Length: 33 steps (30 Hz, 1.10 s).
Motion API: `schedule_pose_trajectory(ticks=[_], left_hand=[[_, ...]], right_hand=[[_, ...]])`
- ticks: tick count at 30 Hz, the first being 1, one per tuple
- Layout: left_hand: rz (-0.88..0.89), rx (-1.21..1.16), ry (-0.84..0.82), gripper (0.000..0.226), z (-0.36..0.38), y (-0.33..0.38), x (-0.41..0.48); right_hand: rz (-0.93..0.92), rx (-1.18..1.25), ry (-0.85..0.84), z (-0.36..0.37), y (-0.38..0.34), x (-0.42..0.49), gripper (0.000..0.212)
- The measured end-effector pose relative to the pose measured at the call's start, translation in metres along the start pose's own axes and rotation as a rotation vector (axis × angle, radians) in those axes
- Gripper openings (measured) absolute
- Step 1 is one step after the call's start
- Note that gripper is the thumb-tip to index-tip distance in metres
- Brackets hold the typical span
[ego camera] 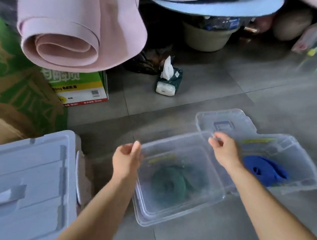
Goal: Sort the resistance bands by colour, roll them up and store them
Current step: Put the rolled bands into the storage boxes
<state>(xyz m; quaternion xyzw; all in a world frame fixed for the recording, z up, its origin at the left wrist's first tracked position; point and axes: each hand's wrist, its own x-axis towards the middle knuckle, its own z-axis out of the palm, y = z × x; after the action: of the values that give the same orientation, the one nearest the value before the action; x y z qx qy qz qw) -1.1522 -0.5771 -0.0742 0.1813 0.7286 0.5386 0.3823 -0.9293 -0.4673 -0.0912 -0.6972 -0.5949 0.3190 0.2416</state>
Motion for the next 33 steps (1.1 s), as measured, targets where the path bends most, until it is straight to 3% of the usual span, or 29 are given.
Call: schedule_pose_trajectory(ticks=[2,5,7,9,12,18,22,25,33], left_hand=[[-0.009,0.087,0.089,0.015,-0.004,-0.032,-0.011],[-0.099,0.233,0.053,0.057,-0.016,-0.064,-0.027],[-0.108,0.469,-0.007,0.063,-0.021,-0.083,-0.031],[-0.118,0.627,-0.041,0.048,-0.022,-0.094,-0.030],[-0.068,0.645,-0.031,0.026,-0.020,-0.093,-0.026],[0.036,0.735,0.019,0.029,-0.019,-0.086,-0.028],[-0.001,0.721,-0.002,0.031,-0.021,-0.089,-0.037],[-0.023,0.698,-0.089,0.052,-0.019,-0.099,-0.045],[0.117,0.253,-0.167,0.056,-0.030,-0.086,-0.069]], right_hand=[[0.062,-0.096,-0.020,0.015,0.023,-0.013,0.024],[0.063,-0.139,0.019,0.030,0.038,-0.024,0.025],[-0.024,-0.213,0.041,0.032,0.042,-0.027,0.028],[-0.027,-0.264,-0.023,0.026,0.042,-0.028,0.034],[0.026,-0.299,-0.155,0.020,0.047,-0.028,0.040],[0.028,-0.221,-0.059,0.026,0.042,-0.026,0.037],[-0.038,-0.125,-0.039,0.027,0.039,-0.030,0.036],[-0.056,-0.031,-0.032,0.022,0.038,-0.032,0.033],[-0.029,0.162,-0.100,0.013,0.035,-0.028,0.035]])
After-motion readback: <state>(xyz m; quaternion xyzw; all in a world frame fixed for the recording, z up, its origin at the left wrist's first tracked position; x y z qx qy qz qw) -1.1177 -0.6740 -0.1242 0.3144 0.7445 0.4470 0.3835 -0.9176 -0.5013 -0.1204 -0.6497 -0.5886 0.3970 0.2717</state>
